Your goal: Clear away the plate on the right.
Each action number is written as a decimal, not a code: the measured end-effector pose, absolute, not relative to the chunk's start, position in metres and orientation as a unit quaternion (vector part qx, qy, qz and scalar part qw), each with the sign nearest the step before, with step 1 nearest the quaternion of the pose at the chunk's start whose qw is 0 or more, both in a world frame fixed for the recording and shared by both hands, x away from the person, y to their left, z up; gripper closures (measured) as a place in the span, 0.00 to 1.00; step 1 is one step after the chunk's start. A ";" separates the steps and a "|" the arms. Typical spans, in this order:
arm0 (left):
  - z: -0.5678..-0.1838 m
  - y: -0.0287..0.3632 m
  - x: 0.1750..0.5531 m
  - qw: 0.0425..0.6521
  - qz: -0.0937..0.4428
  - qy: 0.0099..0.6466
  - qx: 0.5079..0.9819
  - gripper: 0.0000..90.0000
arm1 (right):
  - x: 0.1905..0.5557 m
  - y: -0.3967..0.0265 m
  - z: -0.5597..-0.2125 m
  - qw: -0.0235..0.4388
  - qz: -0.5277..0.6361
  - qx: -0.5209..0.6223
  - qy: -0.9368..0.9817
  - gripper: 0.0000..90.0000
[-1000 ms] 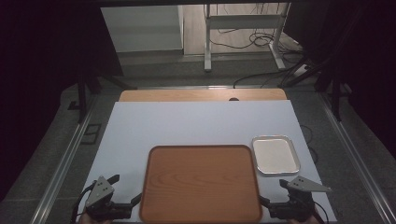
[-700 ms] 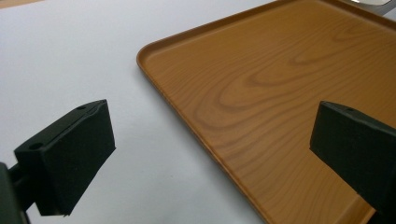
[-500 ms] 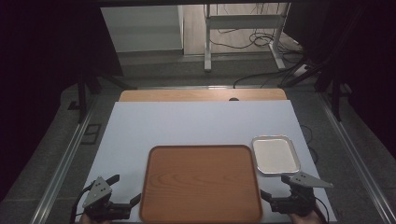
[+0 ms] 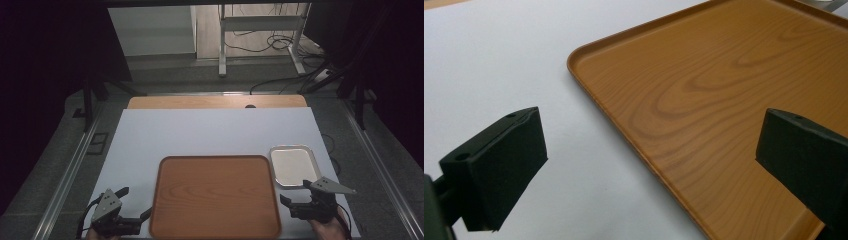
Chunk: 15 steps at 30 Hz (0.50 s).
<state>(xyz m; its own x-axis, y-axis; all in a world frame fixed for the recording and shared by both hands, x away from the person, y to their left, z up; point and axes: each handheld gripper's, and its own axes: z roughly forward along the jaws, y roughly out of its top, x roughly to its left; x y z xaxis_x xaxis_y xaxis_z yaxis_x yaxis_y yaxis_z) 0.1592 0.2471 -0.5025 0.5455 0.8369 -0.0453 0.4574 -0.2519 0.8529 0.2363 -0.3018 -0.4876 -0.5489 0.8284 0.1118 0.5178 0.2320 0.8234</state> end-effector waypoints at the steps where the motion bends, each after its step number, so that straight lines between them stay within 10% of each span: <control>1: -0.502 0.247 0.159 0.439 0.216 0.425 0.761 0.00 | 0.238 -0.303 -0.487 0.180 0.436 0.441 0.763 0.00; 15: -0.502 0.247 0.159 0.441 0.216 0.426 0.760 0.00 | 0.262 -0.326 -0.490 0.198 0.419 0.477 0.747 0.00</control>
